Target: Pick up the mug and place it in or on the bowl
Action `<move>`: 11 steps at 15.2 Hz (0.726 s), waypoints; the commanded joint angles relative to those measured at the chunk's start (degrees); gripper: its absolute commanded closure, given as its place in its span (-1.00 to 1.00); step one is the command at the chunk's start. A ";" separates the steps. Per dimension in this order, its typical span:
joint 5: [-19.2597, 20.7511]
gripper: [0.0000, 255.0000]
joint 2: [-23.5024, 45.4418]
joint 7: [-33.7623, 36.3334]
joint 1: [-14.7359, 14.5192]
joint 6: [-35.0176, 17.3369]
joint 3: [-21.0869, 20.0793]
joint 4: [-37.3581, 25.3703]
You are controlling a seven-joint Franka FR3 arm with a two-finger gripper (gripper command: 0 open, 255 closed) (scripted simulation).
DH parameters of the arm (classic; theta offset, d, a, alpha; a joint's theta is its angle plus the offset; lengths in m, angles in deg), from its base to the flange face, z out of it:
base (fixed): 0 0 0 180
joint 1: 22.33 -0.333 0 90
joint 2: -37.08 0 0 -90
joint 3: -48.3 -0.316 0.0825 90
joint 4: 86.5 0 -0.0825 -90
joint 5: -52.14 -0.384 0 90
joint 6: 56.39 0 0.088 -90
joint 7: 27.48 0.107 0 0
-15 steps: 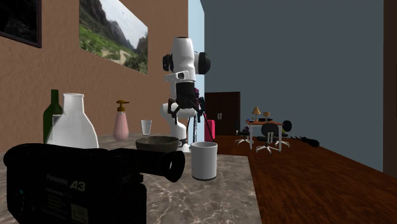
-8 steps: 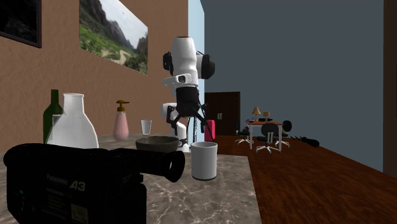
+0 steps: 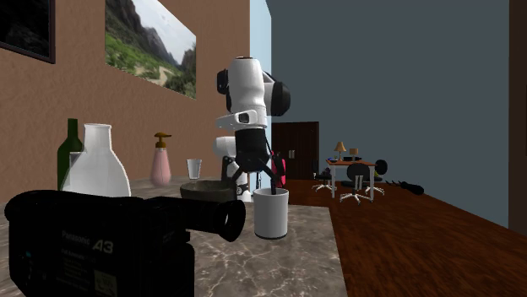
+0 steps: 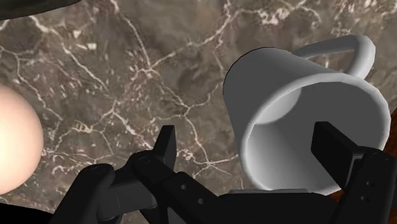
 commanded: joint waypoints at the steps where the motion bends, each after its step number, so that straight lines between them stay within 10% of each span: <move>1: -0.23 -1.00 1.11 -0.16 0.00 -1.48 -0.09 0.33; 11: -0.39 -1.00 1.85 -0.27 -0.01 -2.49 -0.15 0.61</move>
